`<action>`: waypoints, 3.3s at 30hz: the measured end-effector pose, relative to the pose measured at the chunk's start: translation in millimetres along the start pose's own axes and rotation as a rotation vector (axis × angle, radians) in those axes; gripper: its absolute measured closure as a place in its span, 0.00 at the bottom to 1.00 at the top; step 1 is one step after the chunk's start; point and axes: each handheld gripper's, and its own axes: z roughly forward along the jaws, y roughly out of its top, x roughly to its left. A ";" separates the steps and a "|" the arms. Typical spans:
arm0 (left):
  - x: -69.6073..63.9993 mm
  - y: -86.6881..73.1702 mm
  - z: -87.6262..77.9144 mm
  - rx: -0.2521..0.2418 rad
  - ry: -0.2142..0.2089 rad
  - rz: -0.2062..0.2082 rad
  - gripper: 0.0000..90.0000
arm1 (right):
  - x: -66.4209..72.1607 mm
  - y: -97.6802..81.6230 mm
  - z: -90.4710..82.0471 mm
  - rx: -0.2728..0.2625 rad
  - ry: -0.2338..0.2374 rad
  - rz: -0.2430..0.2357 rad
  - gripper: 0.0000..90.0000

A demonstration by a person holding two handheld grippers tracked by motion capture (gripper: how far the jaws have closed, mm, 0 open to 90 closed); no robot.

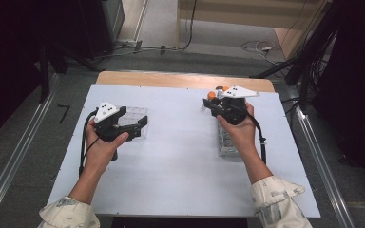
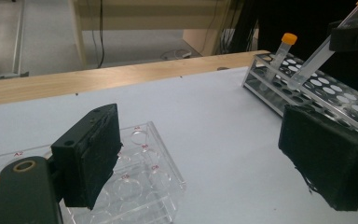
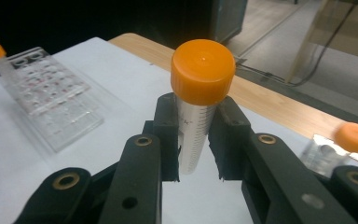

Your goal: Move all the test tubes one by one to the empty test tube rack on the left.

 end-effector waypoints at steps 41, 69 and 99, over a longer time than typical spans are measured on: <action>-22.7 -6.1 9.2 0.039 -0.133 0.044 0.28 | 120.7 -16.9 72.6 0.130 0.246 -0.135 0.80; -23.0 -12.7 12.7 0.067 -0.160 0.092 0.74 | 134.9 -15.0 78.0 0.141 0.277 -0.147 0.80; 5.9 13.2 -18.3 -0.051 -0.046 0.056 0.79 | 127.3 -22.2 76.5 0.129 0.235 -0.106 0.30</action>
